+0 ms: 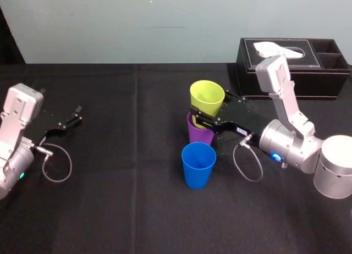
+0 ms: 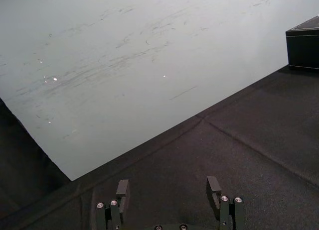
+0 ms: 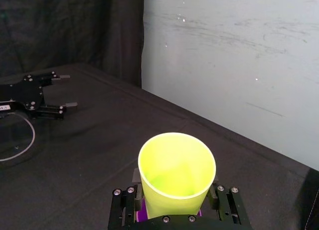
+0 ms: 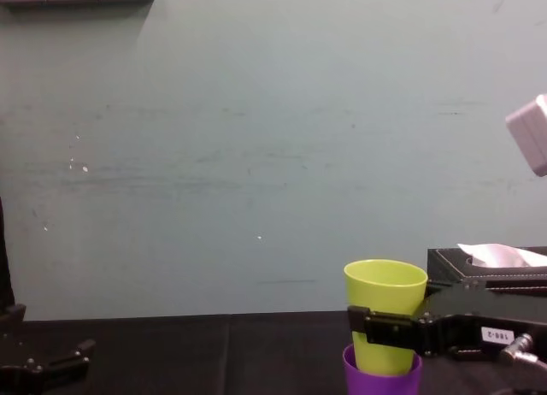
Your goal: Stack the three plastic cups sequentially using one hand.
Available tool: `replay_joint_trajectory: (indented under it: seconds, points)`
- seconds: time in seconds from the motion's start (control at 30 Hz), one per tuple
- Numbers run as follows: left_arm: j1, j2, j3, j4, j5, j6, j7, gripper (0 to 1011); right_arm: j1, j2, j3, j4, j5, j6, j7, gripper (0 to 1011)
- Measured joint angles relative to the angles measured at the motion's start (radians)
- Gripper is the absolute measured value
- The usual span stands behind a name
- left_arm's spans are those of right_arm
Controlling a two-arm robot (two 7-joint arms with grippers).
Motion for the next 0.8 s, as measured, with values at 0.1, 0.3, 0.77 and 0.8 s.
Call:
replay_joint_trajectory:
  seconds: [0.1, 0.3, 0.77, 0.8]
  points:
    - [0.000, 0.000, 0.000, 0.000, 0.000, 0.000, 0.000, 1011, 0.001, -0.003, -0.003, 0.009, -0.006, -0.004, 0.000, 734]
    - [0.000, 0.000, 0.000, 0.000, 0.000, 0.000, 0.000, 1011, 0.001, -0.002, -0.003, 0.008, -0.006, -0.003, 0.000, 734]
    - [0.000, 0.000, 0.000, 0.000, 0.000, 0.000, 0.000, 1011, 0.000, -0.001, -0.001, 0.004, -0.003, -0.002, -0.001, 1003]
    - [0.000, 0.000, 0.000, 0.000, 0.000, 0.000, 0.000, 1011, 0.000, -0.001, -0.001, 0.004, -0.003, -0.002, -0.001, 1003]
